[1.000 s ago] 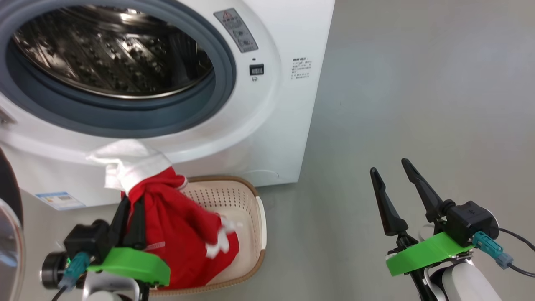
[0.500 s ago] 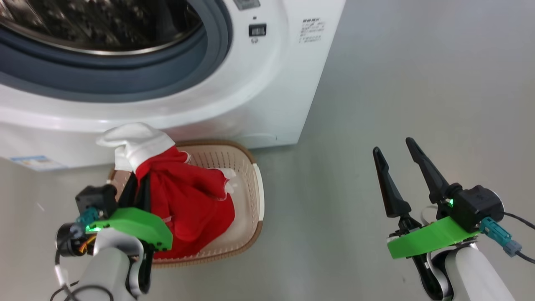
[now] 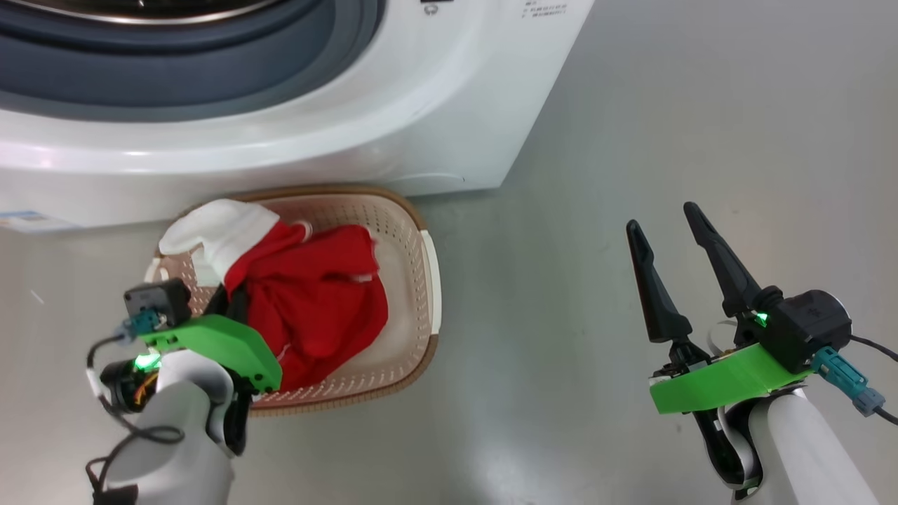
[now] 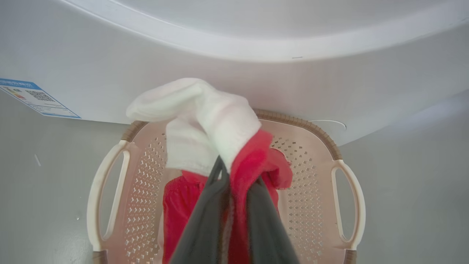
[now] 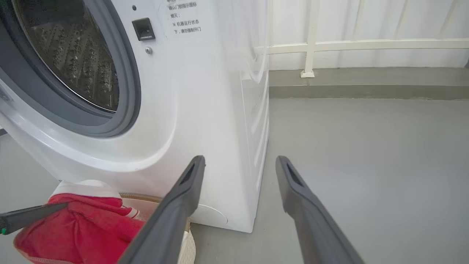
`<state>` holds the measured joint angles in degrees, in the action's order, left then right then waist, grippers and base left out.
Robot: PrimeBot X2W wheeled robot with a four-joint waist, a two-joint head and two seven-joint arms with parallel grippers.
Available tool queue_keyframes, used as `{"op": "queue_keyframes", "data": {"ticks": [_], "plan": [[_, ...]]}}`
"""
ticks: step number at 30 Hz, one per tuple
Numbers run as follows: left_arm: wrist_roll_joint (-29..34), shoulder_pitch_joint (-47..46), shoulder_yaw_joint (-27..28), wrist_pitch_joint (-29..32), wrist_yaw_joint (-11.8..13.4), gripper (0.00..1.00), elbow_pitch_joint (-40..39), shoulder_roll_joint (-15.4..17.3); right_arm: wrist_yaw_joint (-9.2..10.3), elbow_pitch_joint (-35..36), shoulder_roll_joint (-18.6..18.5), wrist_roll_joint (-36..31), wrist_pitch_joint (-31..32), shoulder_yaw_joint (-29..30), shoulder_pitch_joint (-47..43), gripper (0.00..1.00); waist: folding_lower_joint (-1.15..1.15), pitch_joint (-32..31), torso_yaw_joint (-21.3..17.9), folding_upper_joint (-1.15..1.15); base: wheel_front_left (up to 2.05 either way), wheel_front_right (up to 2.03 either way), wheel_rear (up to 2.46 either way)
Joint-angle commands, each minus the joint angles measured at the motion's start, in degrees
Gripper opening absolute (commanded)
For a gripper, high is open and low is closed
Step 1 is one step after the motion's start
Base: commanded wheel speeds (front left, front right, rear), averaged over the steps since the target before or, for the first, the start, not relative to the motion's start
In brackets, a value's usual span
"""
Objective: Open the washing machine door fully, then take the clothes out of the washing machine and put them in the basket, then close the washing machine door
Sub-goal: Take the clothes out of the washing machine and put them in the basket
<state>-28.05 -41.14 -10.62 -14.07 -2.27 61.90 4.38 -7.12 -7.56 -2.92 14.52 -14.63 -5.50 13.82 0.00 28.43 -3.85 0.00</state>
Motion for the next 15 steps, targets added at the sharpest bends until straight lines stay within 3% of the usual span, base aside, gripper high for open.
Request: {"op": "queue_keyframes", "data": {"ticks": [1,15], "plan": [[-0.4,-0.8,1.5,0.1,-0.5,0.0,0.1,1.4,-0.36,1.5,0.0,-0.2,-0.4,-1.1,0.7,1.0,0.0,1.5,-0.2,0.0,0.0,0.0,0.0],[-2.3,-7.1,1.0,3.9,-2.7,0.0,10.6,1.1,-0.36,2.6,0.0,0.4,-0.4,-1.4,3.0,1.0,0.0,7.4,-1.9,0.0,0.0,0.0,0.0]]}}
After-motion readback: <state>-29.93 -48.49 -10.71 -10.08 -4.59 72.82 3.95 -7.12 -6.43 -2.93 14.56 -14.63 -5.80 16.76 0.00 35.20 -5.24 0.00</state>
